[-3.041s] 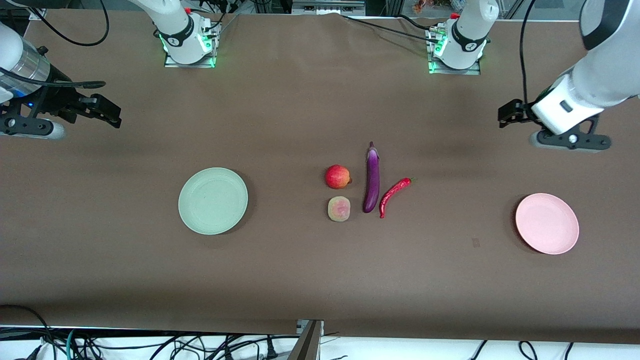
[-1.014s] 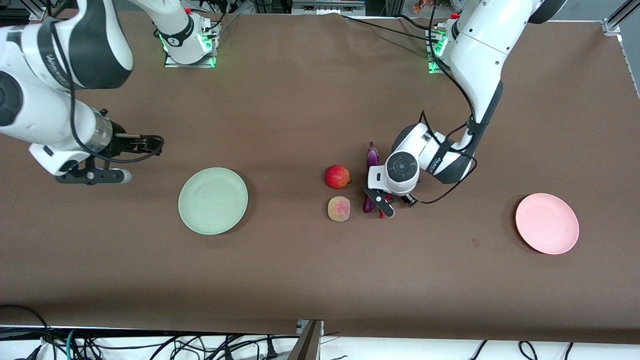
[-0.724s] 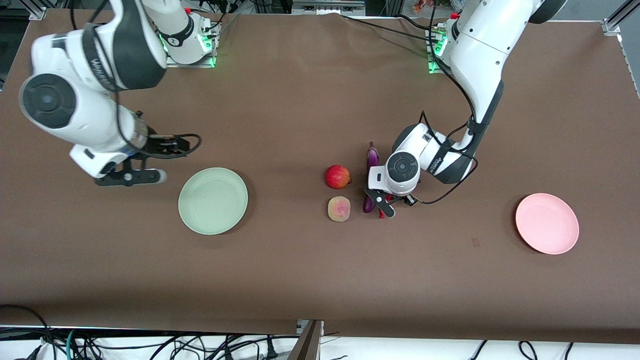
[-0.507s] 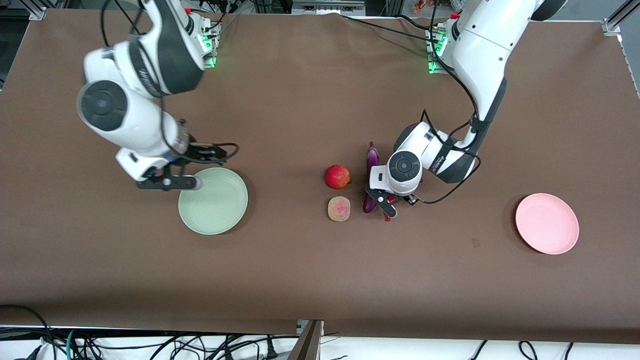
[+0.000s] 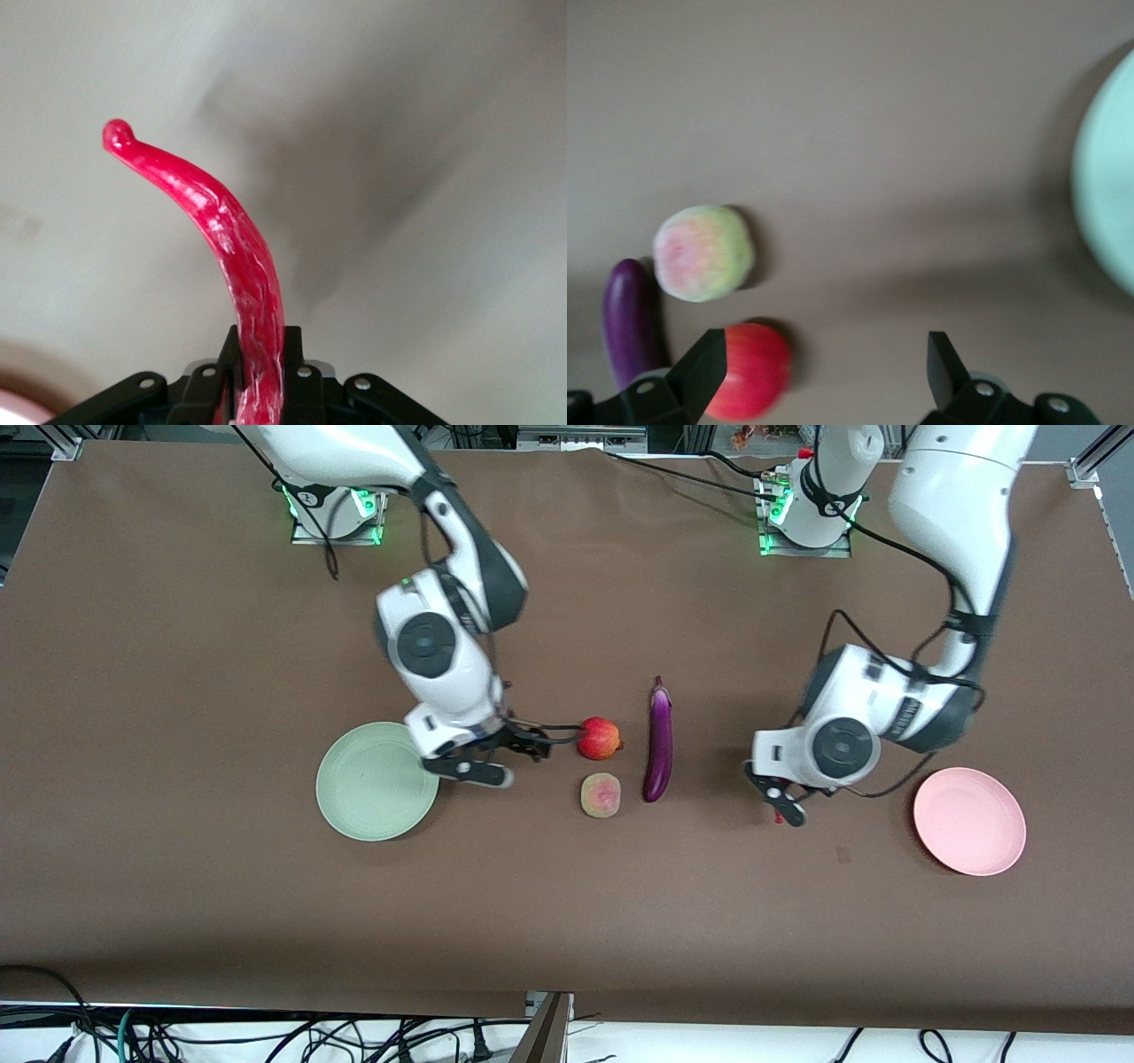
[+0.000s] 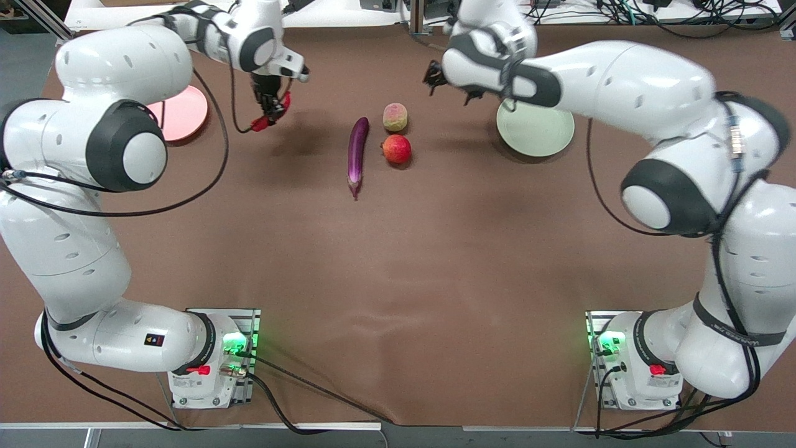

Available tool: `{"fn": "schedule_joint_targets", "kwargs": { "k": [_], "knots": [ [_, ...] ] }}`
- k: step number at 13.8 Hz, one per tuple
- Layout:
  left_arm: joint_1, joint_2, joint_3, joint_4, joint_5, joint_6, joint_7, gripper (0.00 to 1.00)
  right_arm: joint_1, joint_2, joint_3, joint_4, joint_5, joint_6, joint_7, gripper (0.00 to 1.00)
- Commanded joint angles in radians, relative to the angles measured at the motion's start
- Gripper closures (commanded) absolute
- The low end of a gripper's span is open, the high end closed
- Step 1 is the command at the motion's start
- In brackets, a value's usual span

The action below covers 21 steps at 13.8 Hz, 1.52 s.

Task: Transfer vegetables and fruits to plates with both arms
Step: 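Drop the chili on the pink plate while the right gripper grabs the pomegranate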

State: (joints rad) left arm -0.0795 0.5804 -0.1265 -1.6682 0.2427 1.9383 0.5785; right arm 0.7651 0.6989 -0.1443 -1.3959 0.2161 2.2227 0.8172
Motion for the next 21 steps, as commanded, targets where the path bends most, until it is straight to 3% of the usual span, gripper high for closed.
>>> {"fn": "schedule_joint_targets", "kwargs": {
  "k": [1, 7, 11, 15, 16, 17, 20, 21],
  "knots": [
    [0.122, -0.007, -0.013, -0.004, 0.038, 0.010, 0.176, 1.00, 0.060, 0.117, -0.014, 0.127, 0.005, 0.052, 0.121, 0.00],
    [0.168, 0.030, -0.010, 0.048, 0.443, 0.022, 0.225, 1.00, 0.126, 0.183, -0.018, 0.127, -0.023, 0.110, 0.138, 0.00],
    [0.293, 0.078, -0.012, 0.058, 0.520, 0.154, 0.240, 0.88, 0.148, 0.226, -0.018, 0.127, -0.027, 0.175, 0.168, 0.00],
    [0.338, 0.091, -0.013, 0.054, 0.482, 0.168, 0.262, 0.88, 0.164, 0.235, -0.017, 0.123, -0.026, 0.190, 0.203, 0.00],
    [0.349, 0.091, -0.016, 0.054, 0.456, 0.168, 0.265, 0.59, 0.166, 0.234, -0.017, 0.123, -0.018, 0.190, 0.203, 0.00],
    [0.357, 0.088, -0.022, 0.053, 0.460, 0.174, 0.288, 0.01, 0.169, 0.234, -0.017, 0.121, -0.017, 0.189, 0.214, 0.00],
    [0.353, 0.061, -0.044, 0.058, 0.451, 0.195, 0.461, 0.00, 0.192, 0.231, -0.017, 0.109, -0.026, 0.184, 0.266, 0.02],
    [0.365, 0.040, -0.070, 0.051, 0.443, 0.192, 0.528, 0.00, 0.200, 0.229, -0.017, 0.100, -0.026, 0.186, 0.266, 0.07]
  ]
}}
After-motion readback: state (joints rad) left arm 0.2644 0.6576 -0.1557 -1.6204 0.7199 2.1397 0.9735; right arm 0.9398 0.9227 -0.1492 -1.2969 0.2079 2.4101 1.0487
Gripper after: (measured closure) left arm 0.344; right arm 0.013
